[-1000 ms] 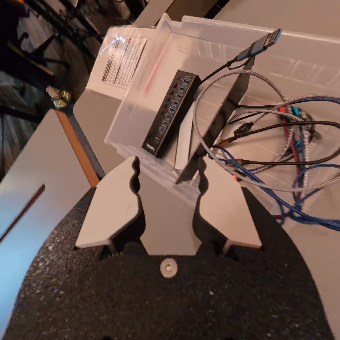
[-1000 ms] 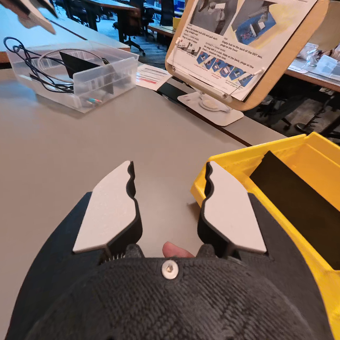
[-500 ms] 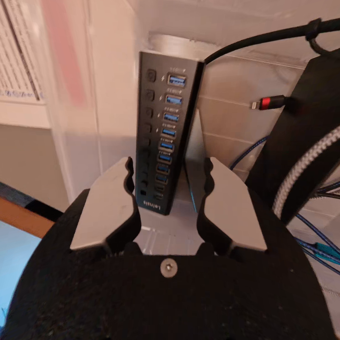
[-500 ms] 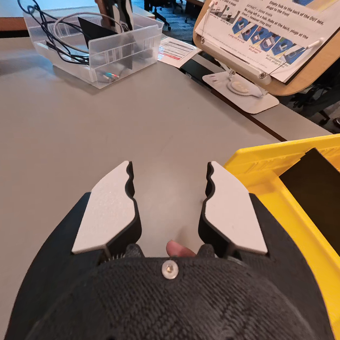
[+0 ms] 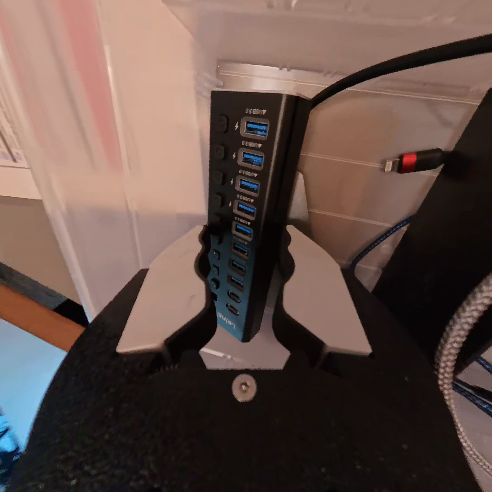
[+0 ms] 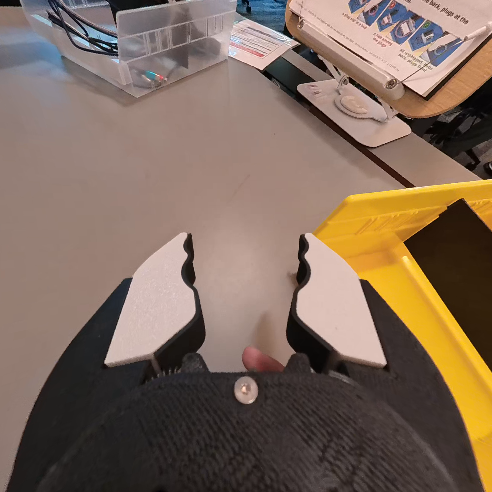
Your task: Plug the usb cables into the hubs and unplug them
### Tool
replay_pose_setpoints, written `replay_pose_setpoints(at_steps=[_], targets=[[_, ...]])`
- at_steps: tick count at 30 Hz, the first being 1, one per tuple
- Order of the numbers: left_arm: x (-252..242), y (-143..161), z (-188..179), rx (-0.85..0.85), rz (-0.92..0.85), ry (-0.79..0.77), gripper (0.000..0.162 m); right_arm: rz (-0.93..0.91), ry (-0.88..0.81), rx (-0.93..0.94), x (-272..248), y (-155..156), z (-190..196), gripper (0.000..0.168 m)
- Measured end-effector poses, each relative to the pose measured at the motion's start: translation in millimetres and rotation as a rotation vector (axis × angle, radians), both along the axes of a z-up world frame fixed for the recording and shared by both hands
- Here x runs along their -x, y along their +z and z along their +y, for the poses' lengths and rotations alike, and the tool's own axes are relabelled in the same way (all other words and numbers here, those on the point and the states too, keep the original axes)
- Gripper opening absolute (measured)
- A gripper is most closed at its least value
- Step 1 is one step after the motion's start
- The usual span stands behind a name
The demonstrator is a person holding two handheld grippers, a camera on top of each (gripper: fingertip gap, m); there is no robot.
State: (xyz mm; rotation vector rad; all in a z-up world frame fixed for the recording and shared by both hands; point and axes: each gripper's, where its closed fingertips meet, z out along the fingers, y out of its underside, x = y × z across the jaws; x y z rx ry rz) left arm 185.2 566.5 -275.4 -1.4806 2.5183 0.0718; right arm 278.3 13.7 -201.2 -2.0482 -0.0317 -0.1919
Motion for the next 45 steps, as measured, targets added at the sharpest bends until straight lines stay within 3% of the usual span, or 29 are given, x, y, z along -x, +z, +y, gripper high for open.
replay_pose_setpoints(at_steps=[9,12,14,15,18,23,25,29,32,36,39,45], targets=[[0,16,1,-0.276,-0.106,-0.158,0.025,-0.048,0.004,0.029,1,1,-4,0.076],[-4,28,10,-0.448,-0.182,-0.205,0.024,-0.076,0.012,0.053,2,0,-6,0.075],[-8,44,24,-0.652,-0.248,-0.252,0.000,-0.086,0.022,0.060,4,0,-6,0.075],[-10,50,29,-0.738,-0.267,-0.283,0.000,-0.087,0.024,0.060,4,0,-6,0.075],[-1,34,32,-0.615,-0.221,-0.180,0.000,-0.087,0.035,0.058,7,0,-5,0.074],[1,26,15,-0.193,-0.244,0.022,0.041,-0.094,0.047,0.078,9,-3,-7,0.074],[5,27,28,-0.207,-0.218,0.069,0.052,-0.093,0.047,0.086,8,-5,-8,0.074],[10,18,34,-0.183,-0.171,0.077,0.050,-0.089,0.046,0.104,7,-9,-9,0.074],[13,17,29,-0.144,-0.138,0.084,0.063,-0.100,0.046,0.119,7,-11,-9,0.073],[22,28,17,-0.022,-0.104,0.028,0.033,-0.091,0.039,0.112,5,-11,-9,0.073],[29,27,23,-0.018,-0.091,0.052,0.043,-0.091,0.038,0.124,4,-15,-9,0.073],[44,12,25,-0.057,0.002,0.020,0.035,-0.096,0.032,0.140,2,-19,-10,0.072]])
